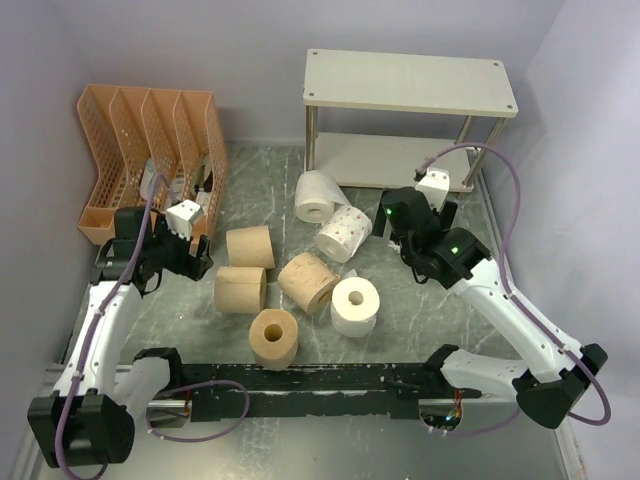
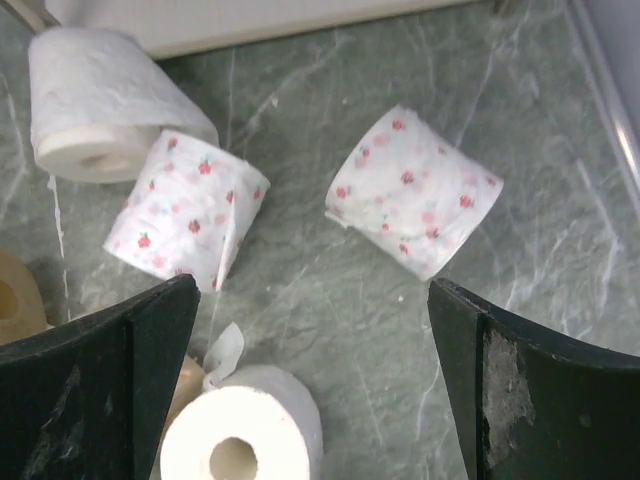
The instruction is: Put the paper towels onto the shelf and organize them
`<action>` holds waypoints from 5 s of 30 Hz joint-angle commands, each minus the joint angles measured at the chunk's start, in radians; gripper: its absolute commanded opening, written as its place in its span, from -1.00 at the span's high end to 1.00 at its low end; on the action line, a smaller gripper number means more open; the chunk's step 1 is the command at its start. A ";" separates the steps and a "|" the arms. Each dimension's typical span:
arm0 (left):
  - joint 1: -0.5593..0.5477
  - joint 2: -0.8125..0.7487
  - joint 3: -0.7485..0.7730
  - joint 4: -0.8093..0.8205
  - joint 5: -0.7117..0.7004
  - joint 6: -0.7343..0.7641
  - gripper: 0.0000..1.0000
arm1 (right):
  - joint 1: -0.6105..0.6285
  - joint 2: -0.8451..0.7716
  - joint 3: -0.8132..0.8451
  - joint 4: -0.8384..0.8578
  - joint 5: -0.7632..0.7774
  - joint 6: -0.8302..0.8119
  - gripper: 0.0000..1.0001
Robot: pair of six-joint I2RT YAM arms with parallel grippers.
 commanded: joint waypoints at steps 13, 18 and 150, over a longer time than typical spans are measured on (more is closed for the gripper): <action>-0.003 -0.103 -0.003 0.048 -0.056 0.004 -0.87 | 0.196 0.119 -0.086 0.106 -0.271 -0.155 -0.71; 0.004 -0.142 -0.014 0.055 -0.052 0.008 -0.87 | 0.244 0.000 -0.015 0.232 -0.342 -0.208 -1.00; 0.097 -0.097 -0.003 0.026 -0.037 0.045 -0.87 | 0.210 0.364 0.195 -0.076 0.153 -0.208 1.00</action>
